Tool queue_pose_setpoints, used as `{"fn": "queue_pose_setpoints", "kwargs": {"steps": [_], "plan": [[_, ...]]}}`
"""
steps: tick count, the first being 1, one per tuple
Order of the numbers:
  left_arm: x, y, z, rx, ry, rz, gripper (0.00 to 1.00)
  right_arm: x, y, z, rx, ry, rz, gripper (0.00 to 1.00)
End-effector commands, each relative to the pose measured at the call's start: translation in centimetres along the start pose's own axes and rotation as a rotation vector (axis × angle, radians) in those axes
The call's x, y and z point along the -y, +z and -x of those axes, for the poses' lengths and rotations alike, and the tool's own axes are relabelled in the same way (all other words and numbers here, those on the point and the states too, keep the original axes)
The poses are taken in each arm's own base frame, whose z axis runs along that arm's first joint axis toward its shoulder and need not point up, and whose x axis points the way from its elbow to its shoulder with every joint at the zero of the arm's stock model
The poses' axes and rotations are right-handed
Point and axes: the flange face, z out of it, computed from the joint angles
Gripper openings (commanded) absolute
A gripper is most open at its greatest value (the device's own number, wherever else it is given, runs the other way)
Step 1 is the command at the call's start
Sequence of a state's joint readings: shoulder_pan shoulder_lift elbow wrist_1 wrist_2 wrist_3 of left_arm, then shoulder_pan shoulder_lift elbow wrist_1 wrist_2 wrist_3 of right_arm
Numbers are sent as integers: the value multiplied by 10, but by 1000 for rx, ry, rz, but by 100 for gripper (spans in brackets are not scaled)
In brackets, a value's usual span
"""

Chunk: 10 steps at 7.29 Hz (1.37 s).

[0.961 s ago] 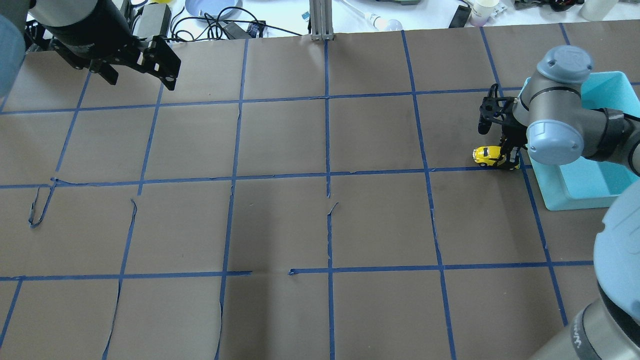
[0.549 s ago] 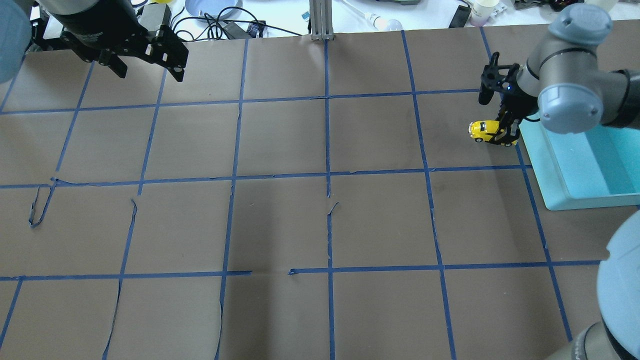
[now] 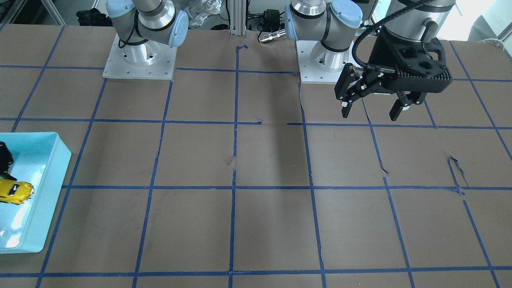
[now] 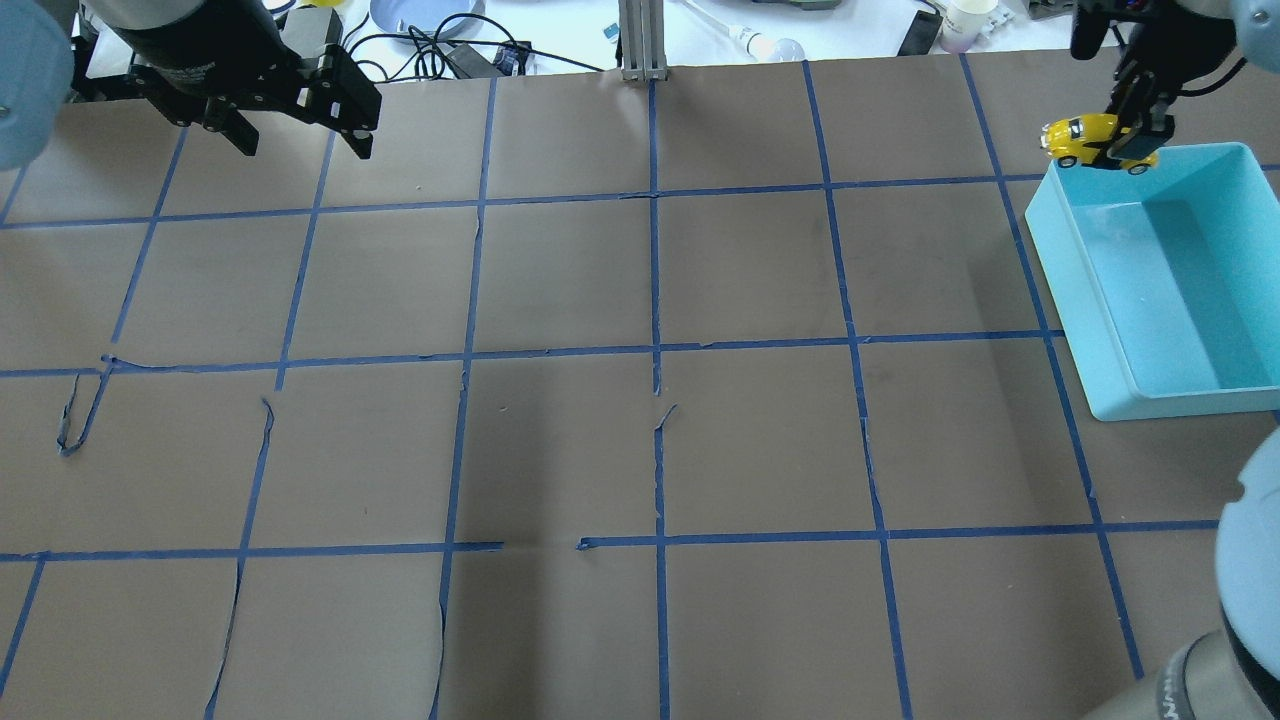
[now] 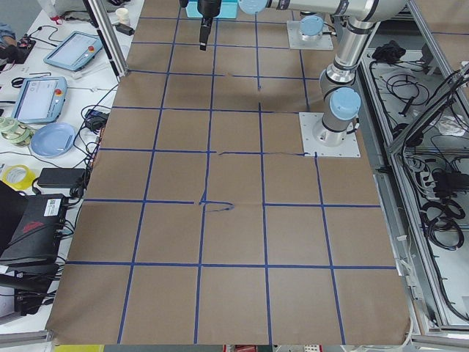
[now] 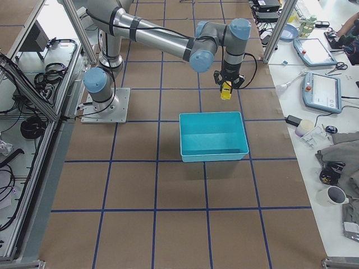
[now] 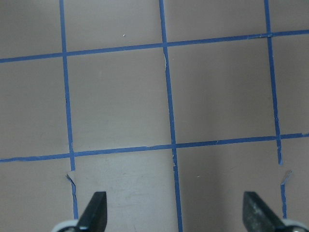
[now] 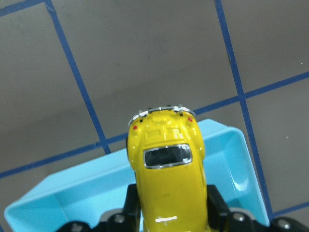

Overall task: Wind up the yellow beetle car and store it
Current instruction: 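Lift the car with the right gripper and carry it over the light blue bin, then lower the car into the bin and open the right gripper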

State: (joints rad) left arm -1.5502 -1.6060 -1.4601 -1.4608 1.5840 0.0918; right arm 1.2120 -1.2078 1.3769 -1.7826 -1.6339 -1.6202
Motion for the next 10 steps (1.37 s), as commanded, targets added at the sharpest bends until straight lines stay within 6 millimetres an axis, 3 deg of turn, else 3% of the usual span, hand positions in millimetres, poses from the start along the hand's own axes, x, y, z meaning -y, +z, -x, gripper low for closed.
{"fn": "queue_pose_setpoints", "kwargs": {"steps": [1, 2, 3, 5, 7, 8, 9, 10], "plan": [[0, 1, 2, 1, 1, 0, 100, -75, 48, -7, 72, -15, 1, 0], [0, 1, 4, 2, 9, 2, 100, -83, 91, -5, 93, -16, -4, 0], [-1, 1, 4, 2, 7, 2, 100, -96, 124, 9, 132, -46, -12, 0], [-1, 2, 4, 2, 7, 3, 100, -121, 160, 24, 110, -19, 17, 0], [-1, 1, 5, 2, 6, 2, 100, -123, 190, 20, 119, -30, 30, 0], [-1, 2, 6, 2, 4, 3, 100, -122, 191, 20, 115, -29, 17, 56], [-1, 2, 6, 2, 4, 3, 100, -117, 186, 17, 93, -26, -32, 100], [-1, 2, 6, 2, 4, 3, 100, -118, 176, 14, 71, -19, -30, 100]]}}
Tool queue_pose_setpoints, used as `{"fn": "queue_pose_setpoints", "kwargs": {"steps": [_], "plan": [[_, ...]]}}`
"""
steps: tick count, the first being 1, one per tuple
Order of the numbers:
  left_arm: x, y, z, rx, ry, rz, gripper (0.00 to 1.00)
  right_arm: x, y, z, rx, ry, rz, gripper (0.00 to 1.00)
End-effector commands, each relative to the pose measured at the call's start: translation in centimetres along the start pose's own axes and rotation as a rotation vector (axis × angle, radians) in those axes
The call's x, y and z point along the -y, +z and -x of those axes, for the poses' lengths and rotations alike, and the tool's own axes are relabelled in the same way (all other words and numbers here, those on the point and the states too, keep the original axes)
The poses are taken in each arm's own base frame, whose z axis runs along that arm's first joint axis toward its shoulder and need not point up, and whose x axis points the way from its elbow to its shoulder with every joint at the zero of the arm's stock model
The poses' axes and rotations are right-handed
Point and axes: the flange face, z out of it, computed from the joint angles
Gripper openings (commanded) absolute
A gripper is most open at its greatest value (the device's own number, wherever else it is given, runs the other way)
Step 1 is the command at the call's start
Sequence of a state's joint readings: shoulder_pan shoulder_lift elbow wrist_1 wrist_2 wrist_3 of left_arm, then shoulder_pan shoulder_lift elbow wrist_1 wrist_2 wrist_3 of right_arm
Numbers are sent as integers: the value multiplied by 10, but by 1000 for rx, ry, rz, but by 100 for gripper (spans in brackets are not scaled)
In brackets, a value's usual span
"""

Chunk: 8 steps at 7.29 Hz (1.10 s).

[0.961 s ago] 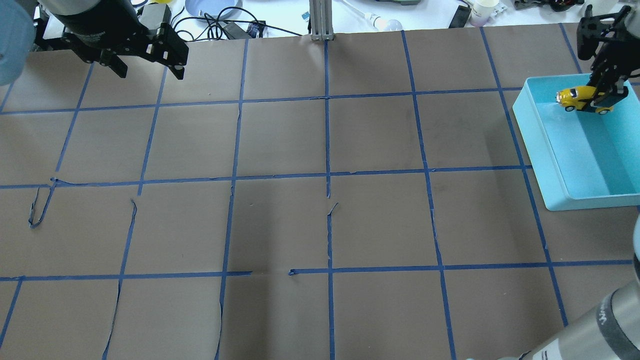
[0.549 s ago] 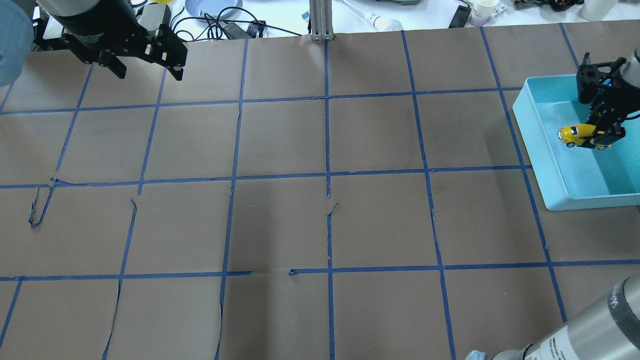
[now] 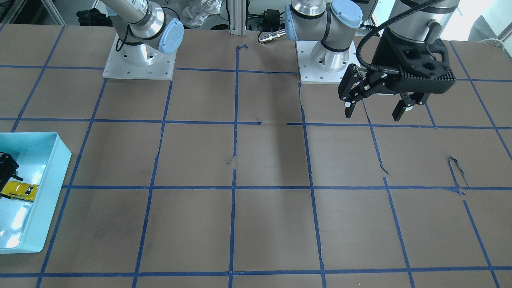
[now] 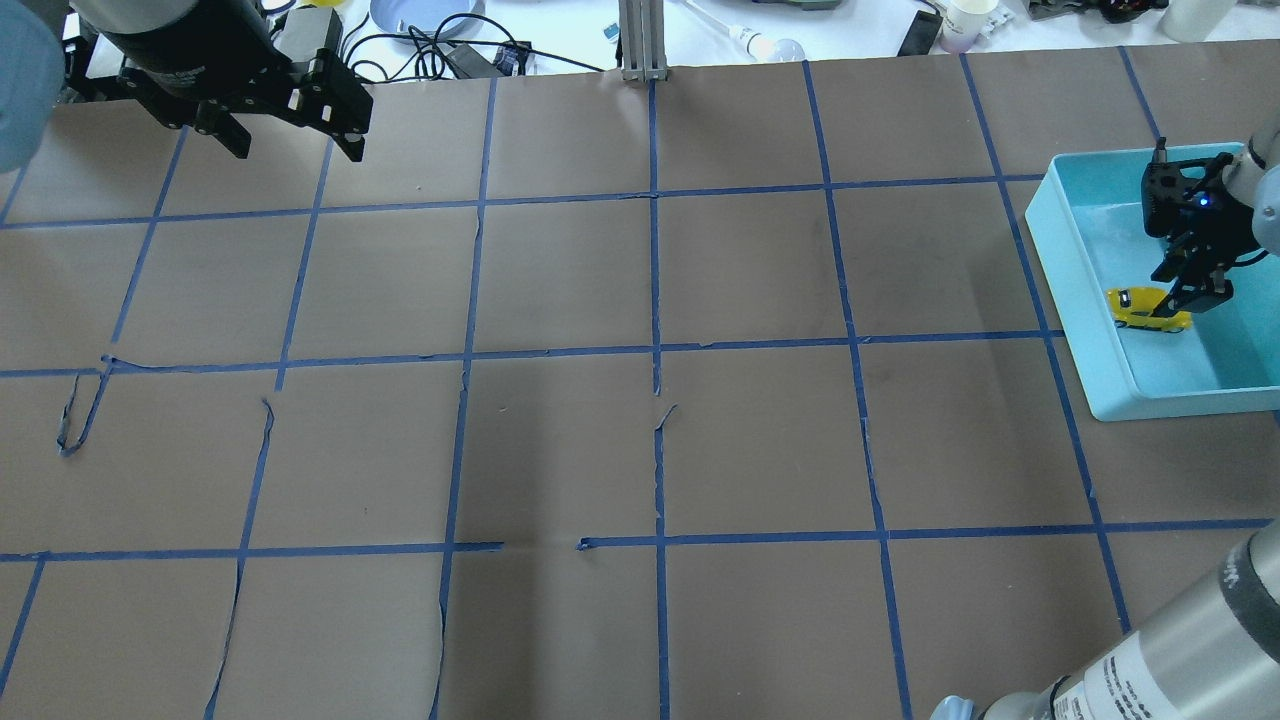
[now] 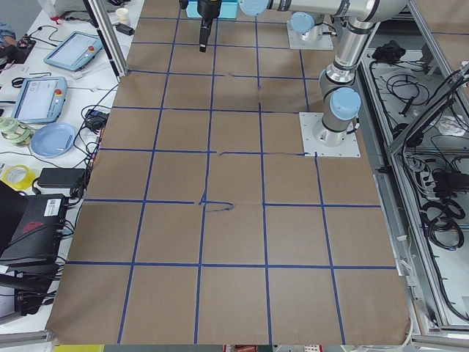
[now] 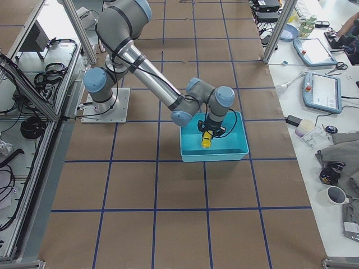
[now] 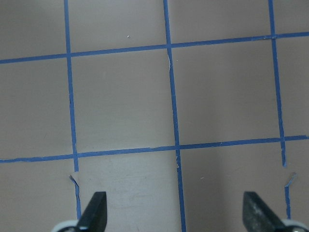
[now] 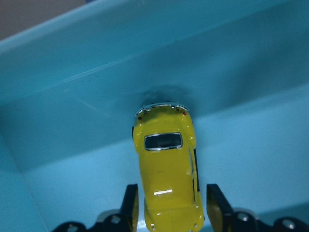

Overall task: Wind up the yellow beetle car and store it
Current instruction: 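Lower the car into the bin and open the right gripper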

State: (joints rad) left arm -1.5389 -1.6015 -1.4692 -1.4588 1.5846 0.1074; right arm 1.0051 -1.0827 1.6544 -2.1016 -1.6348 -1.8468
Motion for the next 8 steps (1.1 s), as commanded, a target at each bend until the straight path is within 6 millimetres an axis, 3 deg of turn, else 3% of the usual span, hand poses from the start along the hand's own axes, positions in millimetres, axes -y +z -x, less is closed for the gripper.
{"fn": "queue_pose_setpoints", "kwargs": {"steps": [1, 3, 4, 6, 8], "plan": [[0, 1, 1, 2, 0, 2, 100, -1, -24, -6, -87, 21, 1, 100], [-1, 5, 6, 1, -9, 10, 100, 11, -92, 10, -200, 304, 17, 100], [-1, 5, 6, 1, -11, 10, 100, 32, -108, 22, -165, 410, -1, 100], [-1, 6, 6, 1, -11, 11, 100, 77, -158, 50, -173, 630, -28, 100], [-1, 5, 6, 1, -9, 10, 100, 138, -193, 95, -88, 1000, -40, 100]]}}
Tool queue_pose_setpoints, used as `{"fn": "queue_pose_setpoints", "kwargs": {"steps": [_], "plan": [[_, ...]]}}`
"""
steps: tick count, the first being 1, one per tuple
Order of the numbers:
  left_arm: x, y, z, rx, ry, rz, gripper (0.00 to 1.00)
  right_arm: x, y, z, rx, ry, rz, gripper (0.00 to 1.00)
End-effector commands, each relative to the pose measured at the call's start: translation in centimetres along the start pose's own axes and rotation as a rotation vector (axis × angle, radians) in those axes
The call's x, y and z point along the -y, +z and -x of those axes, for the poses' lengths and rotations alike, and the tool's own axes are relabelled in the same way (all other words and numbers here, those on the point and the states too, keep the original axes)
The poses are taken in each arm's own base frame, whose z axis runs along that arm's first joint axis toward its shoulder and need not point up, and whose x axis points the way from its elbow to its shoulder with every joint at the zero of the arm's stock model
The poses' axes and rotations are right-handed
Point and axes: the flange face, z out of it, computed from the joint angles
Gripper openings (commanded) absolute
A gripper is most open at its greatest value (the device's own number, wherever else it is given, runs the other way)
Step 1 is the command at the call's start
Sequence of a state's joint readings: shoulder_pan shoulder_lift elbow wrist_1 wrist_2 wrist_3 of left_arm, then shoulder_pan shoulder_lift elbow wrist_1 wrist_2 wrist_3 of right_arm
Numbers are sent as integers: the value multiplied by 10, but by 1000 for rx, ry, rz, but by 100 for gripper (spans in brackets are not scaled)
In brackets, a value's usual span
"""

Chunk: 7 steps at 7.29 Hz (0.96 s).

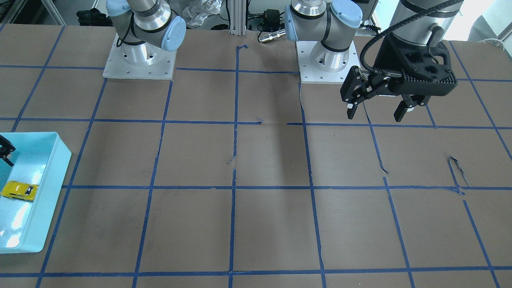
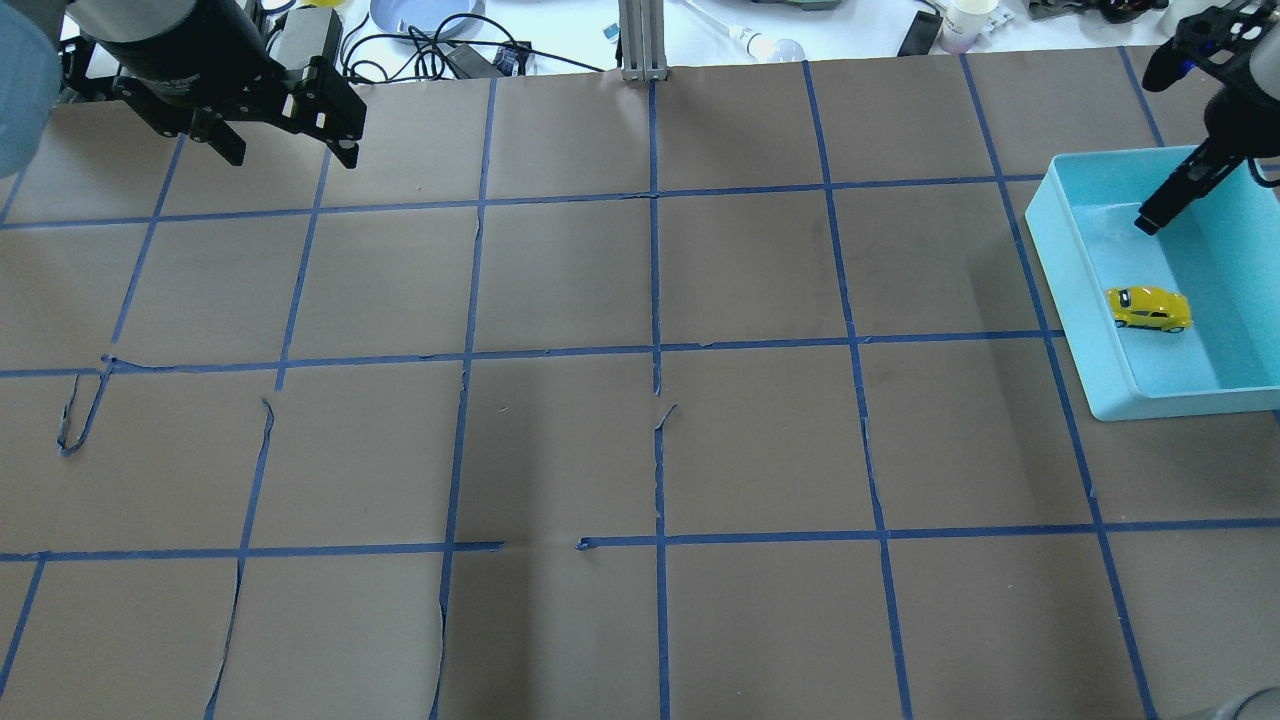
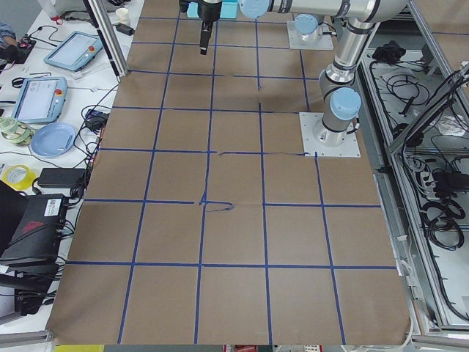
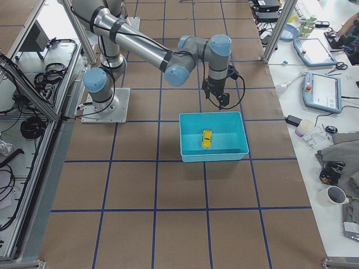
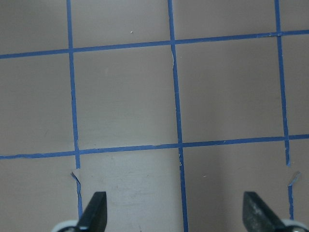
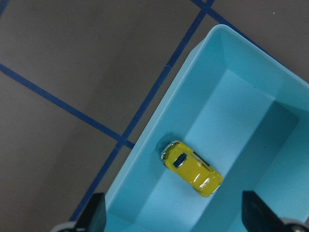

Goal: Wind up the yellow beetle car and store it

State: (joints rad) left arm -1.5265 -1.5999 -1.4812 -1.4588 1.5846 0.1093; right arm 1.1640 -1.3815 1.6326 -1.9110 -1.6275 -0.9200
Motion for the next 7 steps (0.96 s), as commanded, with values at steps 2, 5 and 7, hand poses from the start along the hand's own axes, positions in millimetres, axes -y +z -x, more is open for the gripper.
{"fn": "queue_pose_setpoints", "kwargs": {"steps": [2, 5, 7], "plan": [[0, 0, 1, 0, -1, -1, 100, 40, -63, 95, 28, 458, 3, 100], [1, -1, 6, 2, -10, -2, 100, 70, -87, 197, 46, 752, 9, 100], [3, 0, 23, 5, -41, -3, 100, 46, -114, 214, 79, 763, 28, 100]]}}
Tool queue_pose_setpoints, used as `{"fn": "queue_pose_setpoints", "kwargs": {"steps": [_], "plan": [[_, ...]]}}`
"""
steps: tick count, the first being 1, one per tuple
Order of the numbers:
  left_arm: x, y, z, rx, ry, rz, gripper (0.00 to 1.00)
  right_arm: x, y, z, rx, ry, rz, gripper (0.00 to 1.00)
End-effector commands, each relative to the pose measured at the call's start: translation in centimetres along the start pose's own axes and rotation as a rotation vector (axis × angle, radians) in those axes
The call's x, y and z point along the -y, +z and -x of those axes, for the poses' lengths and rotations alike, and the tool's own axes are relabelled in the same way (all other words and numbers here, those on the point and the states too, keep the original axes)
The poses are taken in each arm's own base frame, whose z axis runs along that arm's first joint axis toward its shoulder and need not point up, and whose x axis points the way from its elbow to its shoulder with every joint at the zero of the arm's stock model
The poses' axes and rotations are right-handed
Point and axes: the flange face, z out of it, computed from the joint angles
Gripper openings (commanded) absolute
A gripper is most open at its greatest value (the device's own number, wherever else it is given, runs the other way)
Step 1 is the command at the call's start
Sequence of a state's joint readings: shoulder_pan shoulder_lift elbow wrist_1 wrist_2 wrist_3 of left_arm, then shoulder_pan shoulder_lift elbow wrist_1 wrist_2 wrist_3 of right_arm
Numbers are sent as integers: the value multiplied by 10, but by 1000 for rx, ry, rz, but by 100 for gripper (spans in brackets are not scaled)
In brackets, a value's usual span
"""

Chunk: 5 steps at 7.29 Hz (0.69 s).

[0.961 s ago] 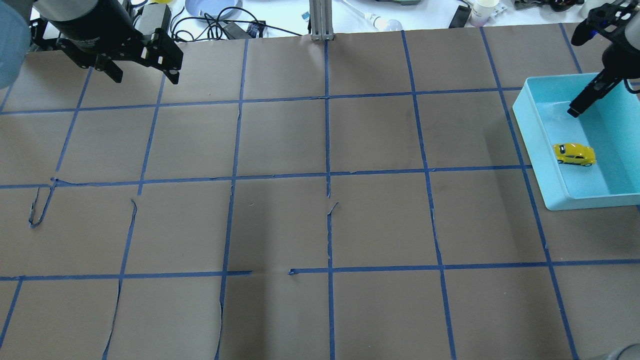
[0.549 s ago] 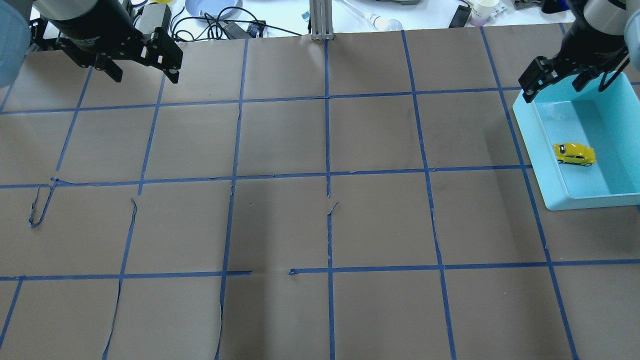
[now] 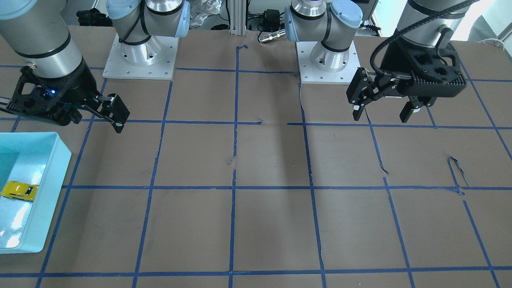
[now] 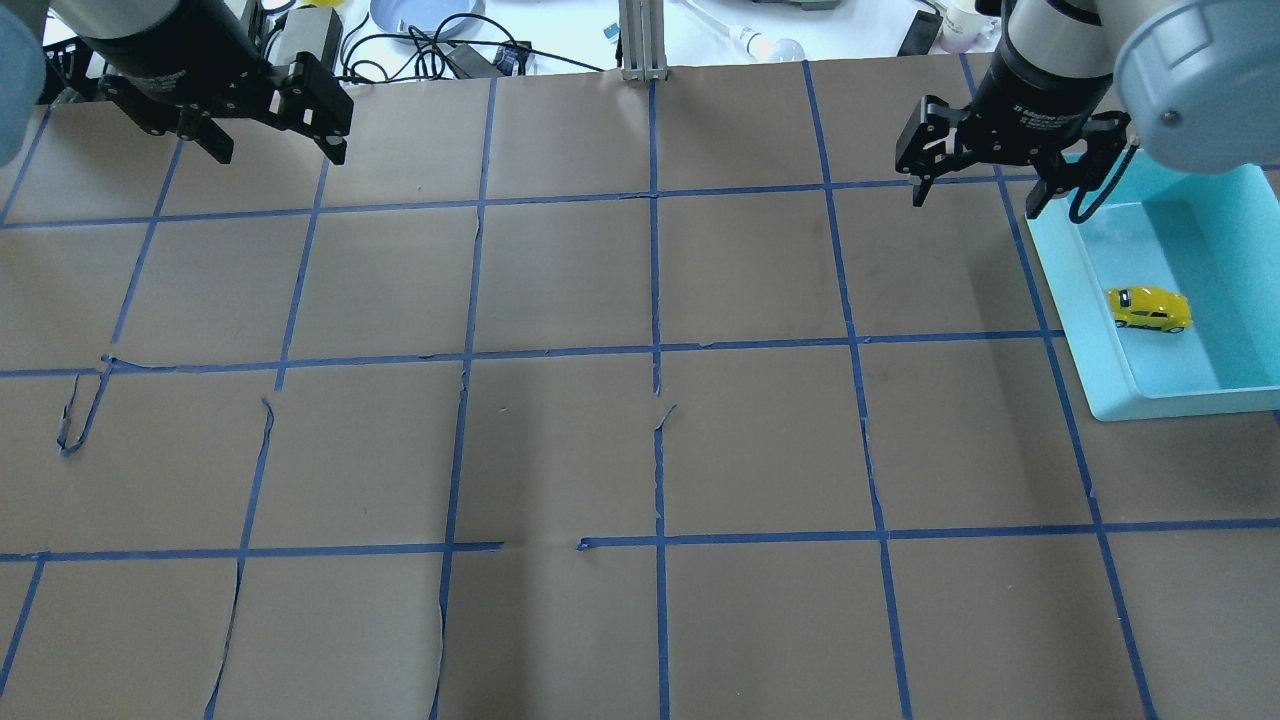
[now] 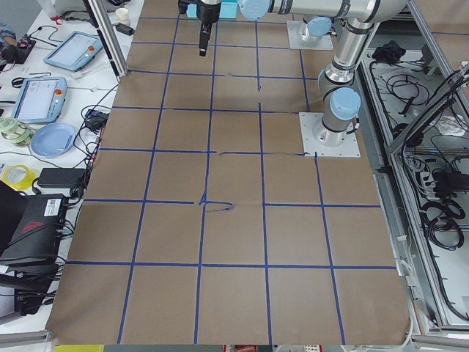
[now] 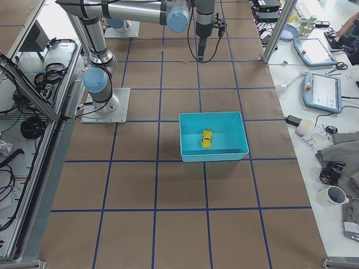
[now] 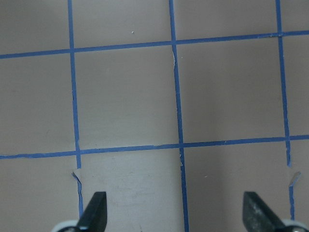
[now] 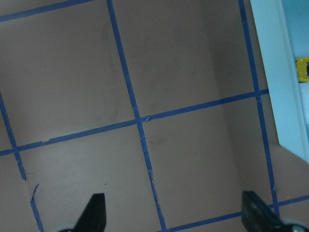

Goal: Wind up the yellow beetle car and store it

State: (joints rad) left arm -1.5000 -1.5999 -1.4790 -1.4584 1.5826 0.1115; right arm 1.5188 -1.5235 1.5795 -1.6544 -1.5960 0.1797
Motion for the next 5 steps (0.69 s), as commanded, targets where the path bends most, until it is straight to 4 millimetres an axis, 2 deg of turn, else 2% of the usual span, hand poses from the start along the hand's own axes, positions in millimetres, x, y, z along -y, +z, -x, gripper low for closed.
{"fn": "queue_pose_setpoints", "kwargs": {"steps": [1, 3, 5], "plan": [[2, 0, 9, -13, -19, -3, 100, -30, -26, -1, 9, 30, 6, 100], [1, 2, 8, -13, -17, 0, 100, -38, -29, -2, 8, 30, 28, 100], [1, 2, 6, -14, -14, 0, 100, -42, -20, 0, -1, 25, 46, 100]]}}
